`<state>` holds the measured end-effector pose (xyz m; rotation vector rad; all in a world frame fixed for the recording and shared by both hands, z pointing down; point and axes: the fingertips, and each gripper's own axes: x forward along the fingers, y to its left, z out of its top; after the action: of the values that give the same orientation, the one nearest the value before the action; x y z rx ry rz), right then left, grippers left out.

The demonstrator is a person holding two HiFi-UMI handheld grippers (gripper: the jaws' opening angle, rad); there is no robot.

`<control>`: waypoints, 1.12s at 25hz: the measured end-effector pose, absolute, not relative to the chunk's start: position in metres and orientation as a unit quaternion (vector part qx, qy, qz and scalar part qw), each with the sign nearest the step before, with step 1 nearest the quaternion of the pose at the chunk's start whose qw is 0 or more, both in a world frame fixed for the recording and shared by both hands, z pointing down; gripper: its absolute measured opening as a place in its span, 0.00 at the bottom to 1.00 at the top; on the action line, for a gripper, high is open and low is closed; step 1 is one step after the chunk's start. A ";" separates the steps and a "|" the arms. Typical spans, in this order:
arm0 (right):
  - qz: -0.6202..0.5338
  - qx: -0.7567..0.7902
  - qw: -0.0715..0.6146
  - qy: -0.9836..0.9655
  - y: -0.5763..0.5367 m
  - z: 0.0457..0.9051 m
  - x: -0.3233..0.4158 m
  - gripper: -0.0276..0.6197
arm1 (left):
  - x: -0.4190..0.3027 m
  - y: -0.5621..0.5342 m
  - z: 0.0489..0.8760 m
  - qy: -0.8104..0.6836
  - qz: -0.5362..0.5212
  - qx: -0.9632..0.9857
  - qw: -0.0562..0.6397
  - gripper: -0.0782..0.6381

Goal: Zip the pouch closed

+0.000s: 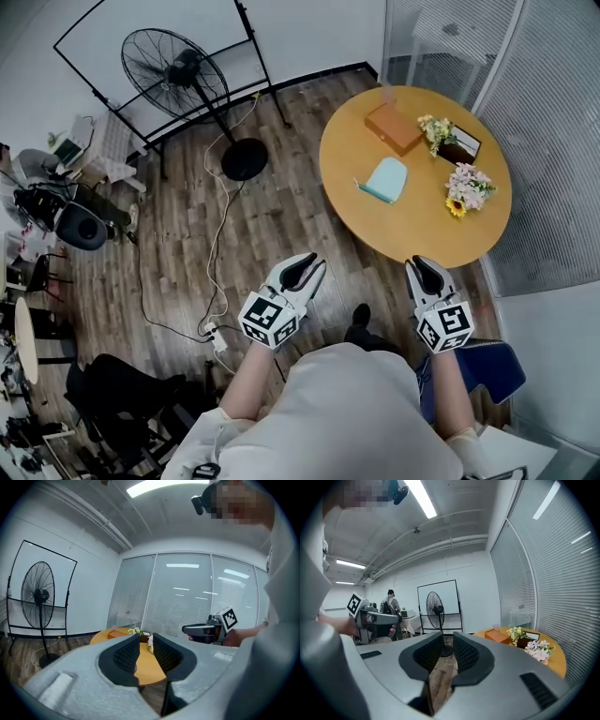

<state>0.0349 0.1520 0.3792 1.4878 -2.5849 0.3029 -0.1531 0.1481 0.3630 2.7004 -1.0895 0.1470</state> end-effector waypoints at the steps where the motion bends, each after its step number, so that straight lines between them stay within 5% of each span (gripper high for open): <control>1: 0.103 0.492 0.071 -0.862 0.143 0.381 0.038 0.14 | -0.148 0.140 0.363 -0.372 0.054 0.920 0.110 0.22; 28: 0.137 0.447 0.070 -0.881 -0.026 0.412 0.110 0.14 | -0.071 -0.010 0.390 -0.413 0.073 0.898 0.137 0.22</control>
<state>0.1096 -0.0261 0.4116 1.3446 -2.6522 0.4112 -0.0714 -0.0103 0.3897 2.5980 -1.1941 0.2112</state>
